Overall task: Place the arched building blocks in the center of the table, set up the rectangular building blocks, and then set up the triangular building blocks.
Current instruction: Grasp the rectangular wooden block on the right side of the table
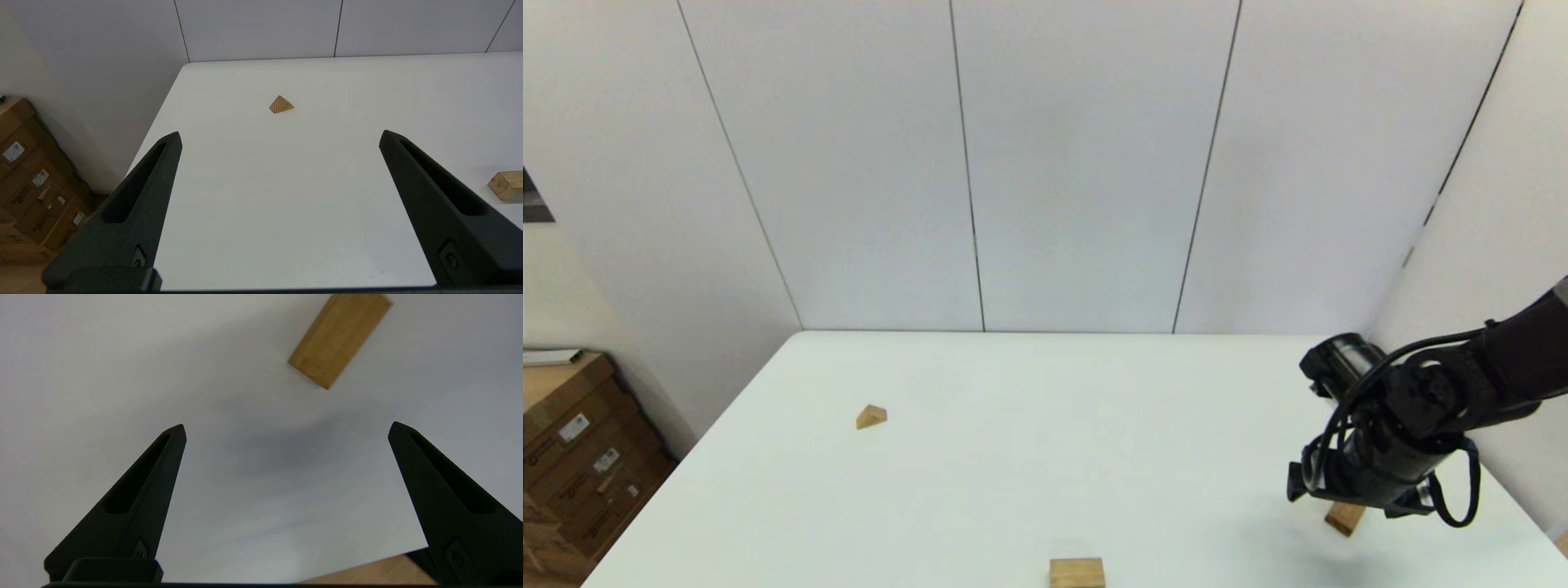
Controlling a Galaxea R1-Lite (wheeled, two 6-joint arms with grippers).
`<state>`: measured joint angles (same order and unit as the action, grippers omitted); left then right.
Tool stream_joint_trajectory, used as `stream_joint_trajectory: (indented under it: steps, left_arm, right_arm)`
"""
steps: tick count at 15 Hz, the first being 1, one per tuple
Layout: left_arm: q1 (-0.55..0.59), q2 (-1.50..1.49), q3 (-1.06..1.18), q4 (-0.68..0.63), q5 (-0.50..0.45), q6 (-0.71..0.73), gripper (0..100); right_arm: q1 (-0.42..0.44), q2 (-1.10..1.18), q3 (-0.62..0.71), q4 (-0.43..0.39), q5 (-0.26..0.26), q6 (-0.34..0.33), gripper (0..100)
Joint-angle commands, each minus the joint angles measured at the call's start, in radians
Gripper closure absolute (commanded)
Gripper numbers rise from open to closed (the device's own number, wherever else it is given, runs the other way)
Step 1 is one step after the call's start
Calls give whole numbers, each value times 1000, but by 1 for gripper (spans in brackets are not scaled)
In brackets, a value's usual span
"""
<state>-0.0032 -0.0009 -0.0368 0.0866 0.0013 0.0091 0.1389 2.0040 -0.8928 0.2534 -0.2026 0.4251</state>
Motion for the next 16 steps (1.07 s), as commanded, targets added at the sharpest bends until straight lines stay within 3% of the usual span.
stream_joint_trajectory:
  steps: [1,3,7,9,16]
  left_arm:
    - [0,1,0,-1,0,0,0]
    - [0,1,0,1,0,-1,0]
    - [0,1,0,1,0,-1,0]
    - [0,1,0,1,0,-1,0]
    - [0,1,0,1,0,-1,0]
  right_arm:
    - [-10,122,-29,3,2,98,0]
    - [-28,121,-29,4,14,135,0]
    - [-81,102,-31,1,140,182,0]
    - [-105,107,-31,-11,170,207,0]
    - [-202,147,-52,-63,167,207,0]
